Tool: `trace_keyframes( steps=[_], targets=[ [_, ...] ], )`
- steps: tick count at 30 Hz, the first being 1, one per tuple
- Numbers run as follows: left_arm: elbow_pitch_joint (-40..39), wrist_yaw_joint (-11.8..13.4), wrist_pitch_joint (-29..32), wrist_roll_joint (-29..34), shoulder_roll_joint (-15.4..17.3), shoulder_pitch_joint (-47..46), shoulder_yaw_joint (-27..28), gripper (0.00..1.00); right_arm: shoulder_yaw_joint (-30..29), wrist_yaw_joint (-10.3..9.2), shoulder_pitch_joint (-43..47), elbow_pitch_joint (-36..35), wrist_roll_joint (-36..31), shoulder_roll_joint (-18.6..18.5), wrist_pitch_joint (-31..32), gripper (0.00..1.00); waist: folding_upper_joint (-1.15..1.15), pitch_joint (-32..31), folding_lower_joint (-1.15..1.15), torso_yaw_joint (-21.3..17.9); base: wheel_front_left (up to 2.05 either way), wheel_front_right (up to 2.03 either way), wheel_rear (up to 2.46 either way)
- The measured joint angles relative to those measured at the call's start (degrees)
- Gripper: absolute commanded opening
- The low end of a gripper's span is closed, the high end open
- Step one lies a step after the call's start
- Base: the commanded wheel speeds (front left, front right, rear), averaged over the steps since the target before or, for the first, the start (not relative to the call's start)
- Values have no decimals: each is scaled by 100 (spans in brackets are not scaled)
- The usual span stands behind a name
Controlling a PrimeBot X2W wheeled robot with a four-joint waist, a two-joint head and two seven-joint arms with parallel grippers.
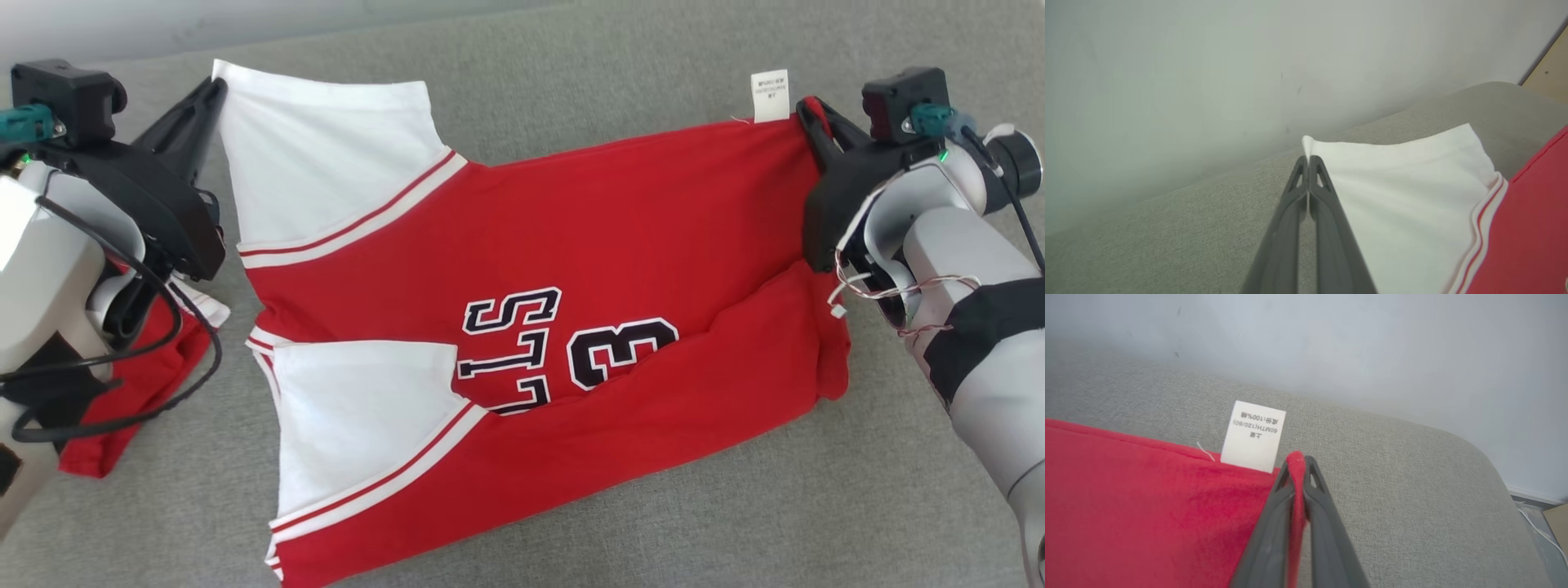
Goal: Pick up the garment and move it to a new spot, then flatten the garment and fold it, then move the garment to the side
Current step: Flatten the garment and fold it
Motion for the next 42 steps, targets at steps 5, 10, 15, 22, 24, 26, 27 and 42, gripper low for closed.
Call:
trace_keyframes(
  steps=[5,10,15,22,24,26,27,42],
  targets=[
    [-181,1,-55,-62,-51,231,-77,0,-65,125,308,105,134,-40,-276,0,0,-207,0,108,0,0,0],
    [-375,0,-97,-91,-34,643,-172,0,-77,199,724,167,197,-48,-512,0,0,-424,0,206,0,0,0],
    [-536,0,-107,-91,2,883,-187,0,-58,293,956,135,246,-53,-706,0,0,-646,-1,263,0,0,0],
    [-932,0,-115,-103,120,1357,-67,0,11,348,1309,19,246,-119,-838,0,0,-944,-1,293,0,0,0],
    [-1014,0,-115,-102,108,1522,-13,0,8,353,1419,8,249,-191,-879,0,0,-1007,-1,300,0,0,0],
    [-1158,1,-120,-99,97,1623,63,0,-19,369,1541,4,294,-280,-888,0,0,-1057,-1,319,0,0,0],
    [-1246,5,-120,-96,90,1670,83,0,-34,370,1595,2,312,-311,-898,0,0,-1077,-1,337,0,0,0],
    [-2434,592,-121,524,154,2909,97,0,-119,400,2259,-151,532,-375,-982,0,0,-1357,0,564,0,0,0]
  ],
)
